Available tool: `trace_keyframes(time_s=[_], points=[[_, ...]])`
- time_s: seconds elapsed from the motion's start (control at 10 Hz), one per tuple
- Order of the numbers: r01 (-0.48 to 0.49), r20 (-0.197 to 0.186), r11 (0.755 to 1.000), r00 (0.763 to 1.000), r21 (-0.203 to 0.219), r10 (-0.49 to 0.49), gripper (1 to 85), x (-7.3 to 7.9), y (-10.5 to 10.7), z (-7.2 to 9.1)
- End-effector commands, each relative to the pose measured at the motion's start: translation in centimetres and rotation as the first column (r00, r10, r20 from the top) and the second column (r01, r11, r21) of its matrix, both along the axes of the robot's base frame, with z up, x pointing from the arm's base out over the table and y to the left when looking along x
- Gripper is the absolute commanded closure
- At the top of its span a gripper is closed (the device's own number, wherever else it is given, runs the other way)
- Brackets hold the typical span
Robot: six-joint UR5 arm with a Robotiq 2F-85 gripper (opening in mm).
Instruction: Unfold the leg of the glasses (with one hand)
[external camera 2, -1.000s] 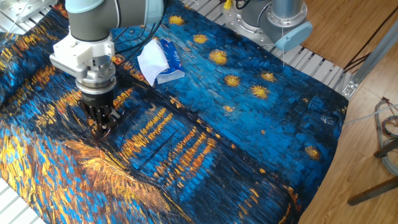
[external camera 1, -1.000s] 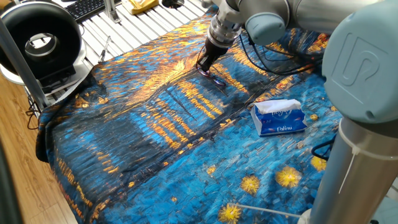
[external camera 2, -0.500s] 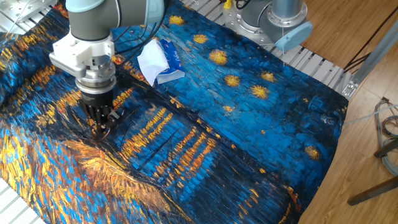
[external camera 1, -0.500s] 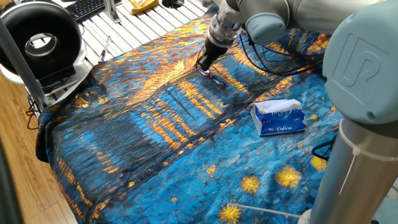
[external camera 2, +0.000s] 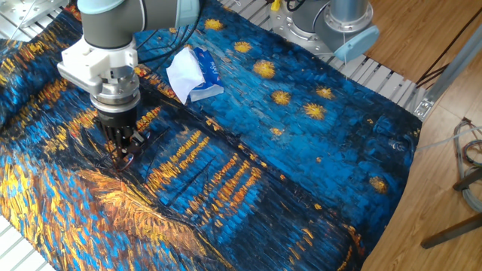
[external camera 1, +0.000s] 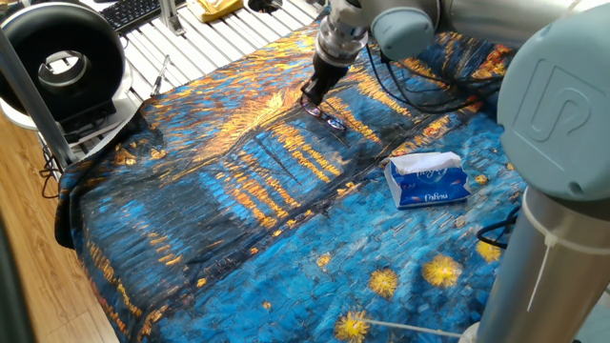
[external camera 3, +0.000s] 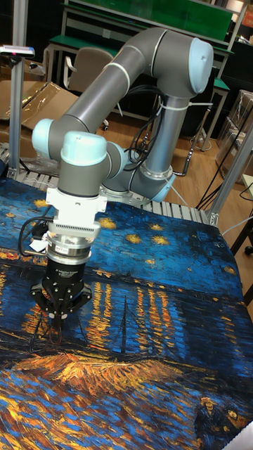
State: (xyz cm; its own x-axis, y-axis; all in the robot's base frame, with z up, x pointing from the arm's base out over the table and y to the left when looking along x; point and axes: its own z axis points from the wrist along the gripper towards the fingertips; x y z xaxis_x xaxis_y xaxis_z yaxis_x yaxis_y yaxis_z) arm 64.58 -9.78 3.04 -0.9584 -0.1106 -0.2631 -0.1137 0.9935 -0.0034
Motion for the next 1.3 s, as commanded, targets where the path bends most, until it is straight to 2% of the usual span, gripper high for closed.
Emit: trace_keyframes(time_s=[0.0,0.1,0.4,1.2], points=[[-0.011,-0.01,1.0,1.0,0.028,0.011,81.0,0.0,0.6,0.8],[-0.037,0.004,0.999,0.999,0.035,0.037,65.3,0.2,0.7,0.6],[-0.056,0.002,0.998,0.998,0.026,0.056,56.0,-0.4,0.0,-0.3],[-0.049,0.033,0.998,0.998,0.029,0.048,57.3,0.1,-0.5,-1.4]])
